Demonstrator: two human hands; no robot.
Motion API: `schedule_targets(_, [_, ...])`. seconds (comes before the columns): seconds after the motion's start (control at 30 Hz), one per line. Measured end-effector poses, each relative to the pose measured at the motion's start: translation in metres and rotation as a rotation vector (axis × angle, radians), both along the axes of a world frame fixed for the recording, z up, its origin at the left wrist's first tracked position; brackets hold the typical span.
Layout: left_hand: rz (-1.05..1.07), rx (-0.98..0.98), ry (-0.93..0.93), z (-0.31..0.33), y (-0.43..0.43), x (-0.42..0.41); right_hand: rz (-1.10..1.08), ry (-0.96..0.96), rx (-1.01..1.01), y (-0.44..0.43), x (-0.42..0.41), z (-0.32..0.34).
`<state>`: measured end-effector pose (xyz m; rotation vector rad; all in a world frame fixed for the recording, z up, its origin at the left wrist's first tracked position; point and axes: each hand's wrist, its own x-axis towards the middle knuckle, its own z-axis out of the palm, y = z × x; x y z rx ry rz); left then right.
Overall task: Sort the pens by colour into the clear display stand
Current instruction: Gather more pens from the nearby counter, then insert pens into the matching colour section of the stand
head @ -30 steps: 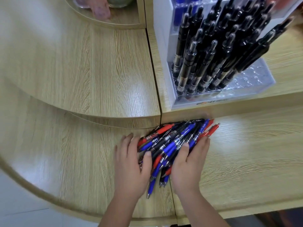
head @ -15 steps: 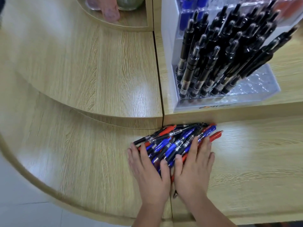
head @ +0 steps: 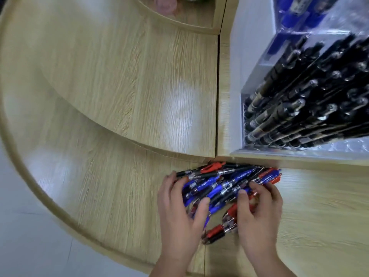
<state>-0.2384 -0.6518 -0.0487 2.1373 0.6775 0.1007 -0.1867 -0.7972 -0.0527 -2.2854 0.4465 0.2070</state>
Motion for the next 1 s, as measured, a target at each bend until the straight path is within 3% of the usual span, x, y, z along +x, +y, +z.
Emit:
schedule_targets(0.13, [-0.166, 0.367, 0.053, 0.014, 0.015, 0.034, 0.005, -0.017, -0.111, 0.005, 0.019, -0.001])
schedule_targets(0.27, [-0.383, 0.535, 0.154, 0.019, 0.015, 0.06, -0.074, -0.103, -0.146, 0.018, 0.025, -0.003])
schedule_targets(0.43, [-0.585, 0.646, 0.272, 0.034, 0.018, 0.067, -0.217, 0.141, 0.133, 0.022, 0.018, 0.0])
schedule_targets(0.7, [-0.737, 0.654, 0.298, 0.033, 0.017, 0.06, -0.122, 0.174, 0.181, 0.011, 0.008, 0.032])
schedule_targets(1.0, [-0.529, 0.566, 0.415, 0.026, -0.009, 0.071, -0.022, 0.114, 0.226, -0.005, -0.002, 0.019])
